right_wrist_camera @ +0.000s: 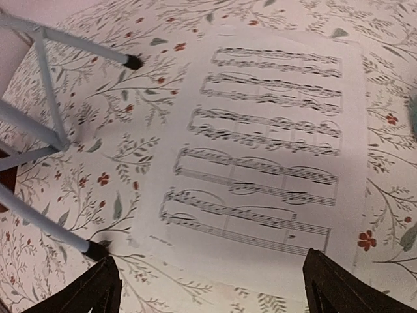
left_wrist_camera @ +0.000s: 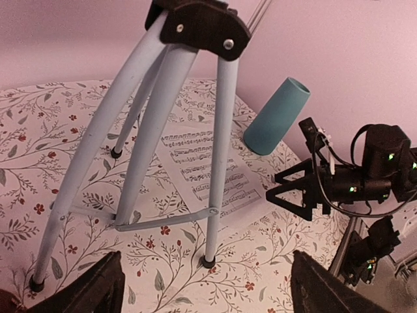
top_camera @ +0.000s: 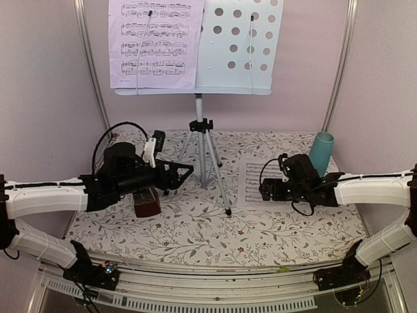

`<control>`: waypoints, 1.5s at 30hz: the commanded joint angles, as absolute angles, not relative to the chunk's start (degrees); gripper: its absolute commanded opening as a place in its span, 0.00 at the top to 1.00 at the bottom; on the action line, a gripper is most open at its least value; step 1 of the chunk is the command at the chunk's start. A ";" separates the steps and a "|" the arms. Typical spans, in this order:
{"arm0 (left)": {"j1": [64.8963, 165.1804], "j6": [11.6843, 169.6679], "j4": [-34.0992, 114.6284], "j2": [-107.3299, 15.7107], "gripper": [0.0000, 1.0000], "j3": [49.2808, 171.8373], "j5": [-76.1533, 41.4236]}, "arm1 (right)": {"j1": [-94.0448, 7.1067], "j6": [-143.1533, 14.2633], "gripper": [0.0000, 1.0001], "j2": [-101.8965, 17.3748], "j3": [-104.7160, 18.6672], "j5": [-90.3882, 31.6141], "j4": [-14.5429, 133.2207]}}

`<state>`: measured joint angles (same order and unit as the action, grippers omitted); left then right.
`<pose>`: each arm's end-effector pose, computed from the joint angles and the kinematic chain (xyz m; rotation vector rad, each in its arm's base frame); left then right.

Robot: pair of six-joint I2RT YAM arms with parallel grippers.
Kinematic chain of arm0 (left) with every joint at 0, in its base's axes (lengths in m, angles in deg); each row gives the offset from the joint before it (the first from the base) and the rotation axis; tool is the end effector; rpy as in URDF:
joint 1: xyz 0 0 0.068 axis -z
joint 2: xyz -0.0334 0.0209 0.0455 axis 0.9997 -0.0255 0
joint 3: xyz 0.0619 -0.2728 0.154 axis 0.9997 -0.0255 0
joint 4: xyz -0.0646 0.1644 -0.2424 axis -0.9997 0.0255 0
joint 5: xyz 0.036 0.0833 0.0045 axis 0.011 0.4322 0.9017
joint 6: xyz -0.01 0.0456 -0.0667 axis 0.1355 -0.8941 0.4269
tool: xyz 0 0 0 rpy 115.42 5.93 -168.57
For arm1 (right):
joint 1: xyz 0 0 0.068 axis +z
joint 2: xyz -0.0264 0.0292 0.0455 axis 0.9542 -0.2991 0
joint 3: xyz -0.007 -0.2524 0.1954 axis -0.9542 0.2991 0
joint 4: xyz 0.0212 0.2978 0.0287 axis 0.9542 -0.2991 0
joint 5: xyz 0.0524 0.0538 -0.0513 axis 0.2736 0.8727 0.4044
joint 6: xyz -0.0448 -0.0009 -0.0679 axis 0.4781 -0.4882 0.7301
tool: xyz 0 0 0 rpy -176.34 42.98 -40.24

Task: Set up the instrument practice props
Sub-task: Adjust the music stand at the center of the board, then pick up the sheet music from the center of the board.

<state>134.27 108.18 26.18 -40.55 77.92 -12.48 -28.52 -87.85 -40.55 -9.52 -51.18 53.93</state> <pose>0.2277 -0.2395 0.2768 0.3238 1.9070 -0.9561 0.2490 0.2171 0.1972 -0.1565 2.3218 0.3767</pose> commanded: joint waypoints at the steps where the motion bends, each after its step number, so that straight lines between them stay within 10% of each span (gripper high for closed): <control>1: 133.89 106.17 24.62 -39.73 0.09 79.93 -12.71 | -36.30 -90.30 0.01 -38.18 -5.59 -48.91 51.82; 25: 133.89 102.79 26.53 -35.89 0.01 80.89 -14.19 | -45.44 -86.55 0.06 -67.02 -24.93 -55.74 39.54; 45: 134.30 103.53 26.89 -32.36 0.02 79.06 -14.80 | -43.09 -89.22 0.84 -62.46 -22.78 -59.87 34.27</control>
<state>134.27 103.00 26.90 -34.19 79.80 -14.27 -42.99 -88.70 -66.28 -25.58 -57.74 40.23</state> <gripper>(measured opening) 0.981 0.206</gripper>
